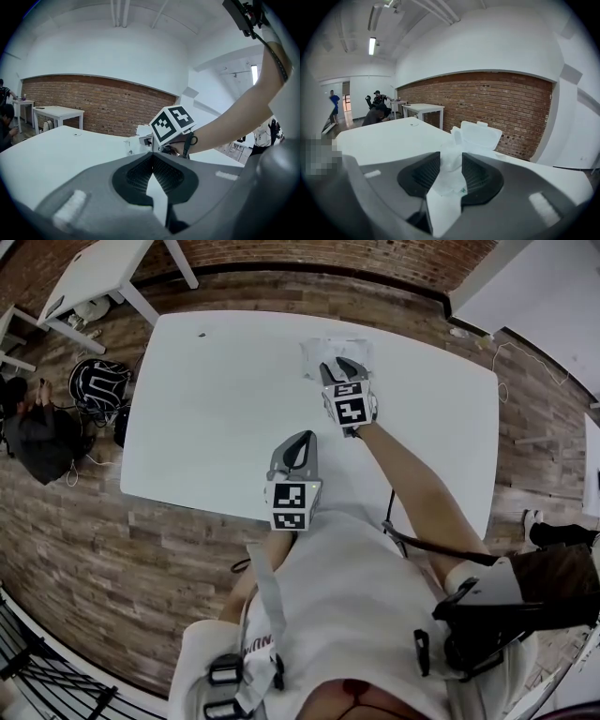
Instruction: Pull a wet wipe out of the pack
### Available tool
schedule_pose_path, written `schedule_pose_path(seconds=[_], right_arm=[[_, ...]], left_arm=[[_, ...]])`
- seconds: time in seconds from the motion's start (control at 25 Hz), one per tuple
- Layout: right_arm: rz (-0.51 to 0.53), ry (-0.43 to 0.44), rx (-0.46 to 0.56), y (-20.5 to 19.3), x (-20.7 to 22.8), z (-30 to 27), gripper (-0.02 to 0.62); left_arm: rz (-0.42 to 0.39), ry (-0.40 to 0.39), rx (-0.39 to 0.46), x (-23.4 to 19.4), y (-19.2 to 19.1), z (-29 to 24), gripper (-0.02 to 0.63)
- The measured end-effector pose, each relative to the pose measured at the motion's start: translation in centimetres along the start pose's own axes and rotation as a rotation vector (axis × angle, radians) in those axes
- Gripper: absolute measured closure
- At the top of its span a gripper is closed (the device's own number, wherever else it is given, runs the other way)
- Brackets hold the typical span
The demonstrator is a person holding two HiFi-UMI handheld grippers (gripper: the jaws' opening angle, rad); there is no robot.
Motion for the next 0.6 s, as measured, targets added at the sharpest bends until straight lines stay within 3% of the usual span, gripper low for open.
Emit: schedule_pose_path(seconds=[0.28,0.6], right_arm=[[0.009,-0.004,-0.034,-0.38,0.18,-0.35,0.459],[0.042,-0.035,-0.051,-0.34,0.7,-0.28,0.551]], left_arm=[[0.001,0.008,-0.002,-0.22,-0.03,-0.3,0.604],[0.004,0.004,0.0,-0.14,-0.01,-0.5,0.604]])
Point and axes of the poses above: the fingertips, and each gripper's own axes: z backward along the fingers, x to its right, y out of its top, the point moved 2 cm from there along z, backward along the fingers, and after that the axes turned 4 degrees about y, right-handed, at the moved point
